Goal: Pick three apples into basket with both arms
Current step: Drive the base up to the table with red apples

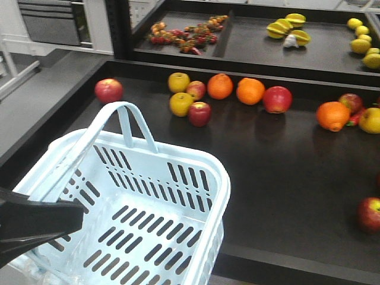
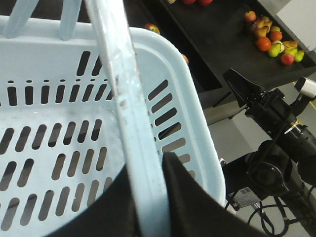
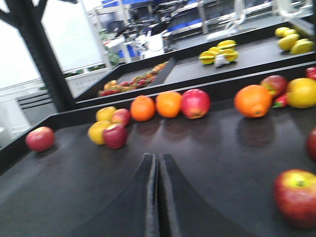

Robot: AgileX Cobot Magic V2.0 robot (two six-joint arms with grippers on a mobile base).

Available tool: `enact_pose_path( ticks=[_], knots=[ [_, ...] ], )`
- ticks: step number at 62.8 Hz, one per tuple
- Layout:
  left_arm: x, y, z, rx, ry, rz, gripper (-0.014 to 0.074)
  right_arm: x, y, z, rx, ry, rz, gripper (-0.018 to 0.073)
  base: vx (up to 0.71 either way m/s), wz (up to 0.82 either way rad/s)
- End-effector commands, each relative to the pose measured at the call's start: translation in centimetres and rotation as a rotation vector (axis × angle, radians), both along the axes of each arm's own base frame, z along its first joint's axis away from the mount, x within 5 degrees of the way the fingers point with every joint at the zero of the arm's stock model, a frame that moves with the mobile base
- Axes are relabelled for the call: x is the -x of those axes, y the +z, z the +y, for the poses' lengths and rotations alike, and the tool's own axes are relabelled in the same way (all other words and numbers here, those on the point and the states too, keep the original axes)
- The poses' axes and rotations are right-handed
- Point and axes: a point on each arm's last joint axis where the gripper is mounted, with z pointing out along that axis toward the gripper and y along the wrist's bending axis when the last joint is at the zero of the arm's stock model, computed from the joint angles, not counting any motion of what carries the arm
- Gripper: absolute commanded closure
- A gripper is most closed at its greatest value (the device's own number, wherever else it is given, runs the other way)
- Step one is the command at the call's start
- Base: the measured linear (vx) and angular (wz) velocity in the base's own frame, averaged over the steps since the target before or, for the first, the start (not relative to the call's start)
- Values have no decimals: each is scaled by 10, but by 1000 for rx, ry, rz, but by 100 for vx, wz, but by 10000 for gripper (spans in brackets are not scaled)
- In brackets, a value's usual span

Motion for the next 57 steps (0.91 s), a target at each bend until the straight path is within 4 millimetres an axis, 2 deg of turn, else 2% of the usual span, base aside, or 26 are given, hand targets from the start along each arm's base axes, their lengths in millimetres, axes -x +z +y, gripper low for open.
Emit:
enact_pose_path(
  ticks=[1, 57],
  knots=[
    [1, 17, -1, 94, 23, -46, 603, 0, 3, 0, 11, -8, -68, 564, 9, -38],
    [1, 17, -1, 94, 23, -46, 603, 0, 3, 0, 11, -8, -68, 564, 9, -31]
  ],
)
